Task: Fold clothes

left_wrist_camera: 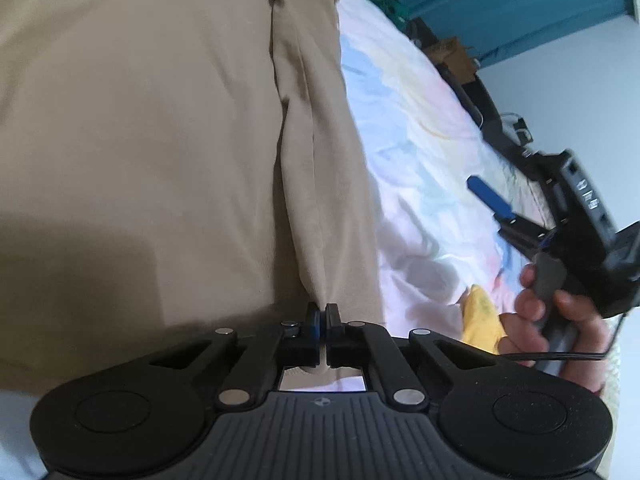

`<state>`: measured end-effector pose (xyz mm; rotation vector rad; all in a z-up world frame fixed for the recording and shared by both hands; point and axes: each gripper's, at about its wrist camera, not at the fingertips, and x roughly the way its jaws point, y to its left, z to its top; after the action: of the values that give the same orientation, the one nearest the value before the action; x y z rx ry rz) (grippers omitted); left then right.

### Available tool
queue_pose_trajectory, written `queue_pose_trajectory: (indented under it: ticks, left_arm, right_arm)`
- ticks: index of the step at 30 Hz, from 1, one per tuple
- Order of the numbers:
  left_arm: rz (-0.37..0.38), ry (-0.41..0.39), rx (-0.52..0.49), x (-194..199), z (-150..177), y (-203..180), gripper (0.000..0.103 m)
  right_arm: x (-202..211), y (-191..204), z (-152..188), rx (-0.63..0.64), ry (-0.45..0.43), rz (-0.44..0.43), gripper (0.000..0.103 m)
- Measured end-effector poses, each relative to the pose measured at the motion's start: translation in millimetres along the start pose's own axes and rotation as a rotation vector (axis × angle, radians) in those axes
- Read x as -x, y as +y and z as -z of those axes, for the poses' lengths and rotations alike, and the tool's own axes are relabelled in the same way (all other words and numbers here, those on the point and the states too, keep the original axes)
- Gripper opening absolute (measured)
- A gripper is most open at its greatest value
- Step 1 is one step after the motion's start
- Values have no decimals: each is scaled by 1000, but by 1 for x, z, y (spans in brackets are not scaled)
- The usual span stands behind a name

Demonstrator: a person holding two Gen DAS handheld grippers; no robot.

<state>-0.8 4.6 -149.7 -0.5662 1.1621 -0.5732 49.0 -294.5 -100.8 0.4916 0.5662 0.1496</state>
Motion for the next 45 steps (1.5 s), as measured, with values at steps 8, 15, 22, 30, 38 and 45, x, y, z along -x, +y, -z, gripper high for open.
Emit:
queue_pose_trajectory:
  ticks: [8,15,22,30,38,45]
  left_arm:
    - [-227,-23,-110,22,-2,-8,3]
    - [-273,-71,-205,19,0,-20,37]
    - [-437,-234,-363,35,-14,-49,86]
    - [-464,-429,-429,49,-46,-85,95]
    - [-488,-528,-558,34,-56,-113,103]
    - [-486,-565,-594,25,-72,-116,103]
  right_arm:
    - [1,4,0,15,-3,0,83]
    - [5,15,2,76,-17,13,83]
    - [13,31,4,148,-62,-6,83]
    - [32,44,1,198,-218,10,83]
    - [38,44,0,244,-292,84,94]
    - [33,40,1,236,-296,87,94]
